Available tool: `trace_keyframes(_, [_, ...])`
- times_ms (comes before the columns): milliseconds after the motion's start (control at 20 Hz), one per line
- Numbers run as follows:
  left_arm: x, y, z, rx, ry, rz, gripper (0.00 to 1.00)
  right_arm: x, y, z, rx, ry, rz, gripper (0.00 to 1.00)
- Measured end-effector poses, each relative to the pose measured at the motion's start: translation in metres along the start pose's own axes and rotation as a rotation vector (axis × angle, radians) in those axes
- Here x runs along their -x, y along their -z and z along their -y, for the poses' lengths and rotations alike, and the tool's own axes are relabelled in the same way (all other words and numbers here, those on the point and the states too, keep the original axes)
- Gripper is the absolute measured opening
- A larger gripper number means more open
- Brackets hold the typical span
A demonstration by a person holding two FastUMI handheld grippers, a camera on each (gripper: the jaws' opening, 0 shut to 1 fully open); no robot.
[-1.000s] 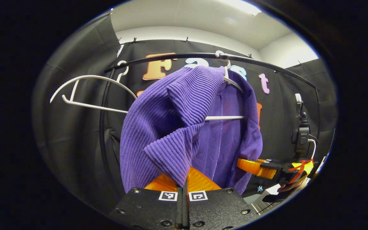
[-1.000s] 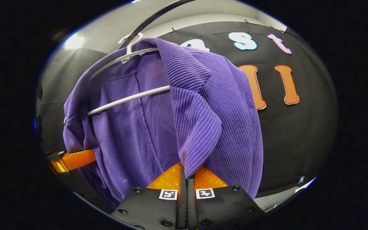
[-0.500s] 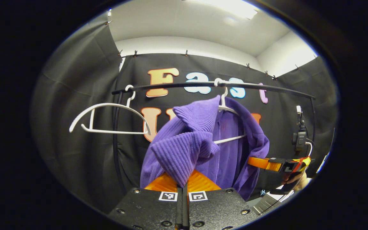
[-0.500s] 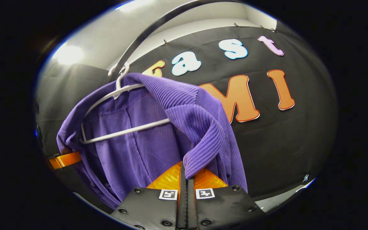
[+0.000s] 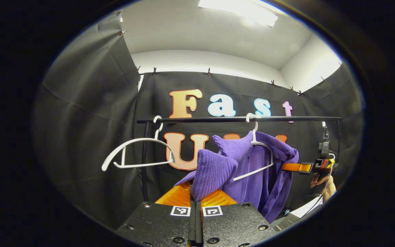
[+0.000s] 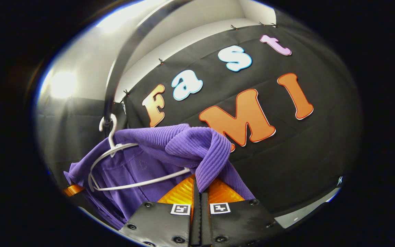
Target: Grasp the clothes on the hanger with both hands and then place them into the laundry hamper below.
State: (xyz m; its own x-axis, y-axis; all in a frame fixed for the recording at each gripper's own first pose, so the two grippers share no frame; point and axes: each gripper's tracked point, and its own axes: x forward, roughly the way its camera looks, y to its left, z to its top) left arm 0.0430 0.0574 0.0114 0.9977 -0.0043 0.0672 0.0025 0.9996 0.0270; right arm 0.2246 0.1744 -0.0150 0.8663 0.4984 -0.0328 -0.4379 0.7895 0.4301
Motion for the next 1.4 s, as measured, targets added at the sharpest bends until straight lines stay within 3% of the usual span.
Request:
trace_keyframes(400, [-0.007,-0.028,-0.024,-0.062,-0.032,0.036,0.0,-0.027,-0.038,0.024,-0.134,-0.04,0.016,0.07])
trace_keyframes(750, [-0.037,-0.036,-0.054,-0.025,-0.089,0.062,0.0,-0.06,-0.064,0.031,-0.32,-0.093,0.052,0.07])
trace_keyframes(1000, [-0.065,0.011,-0.063,-0.009,-0.075,-0.037,0.0,-0.085,-0.074,0.063,-0.374,-0.043,0.089,0.07])
trace_keyframes(1200, [-0.073,0.054,-0.061,0.026,-0.071,-0.097,0.0,-0.092,-0.05,0.094,-0.343,0.037,0.062,0.07])
trace_keyframes(1400, [-0.062,0.079,-0.057,0.033,-0.07,-0.107,0.0,-0.069,-0.013,0.104,-0.266,0.063,0.017,0.07])
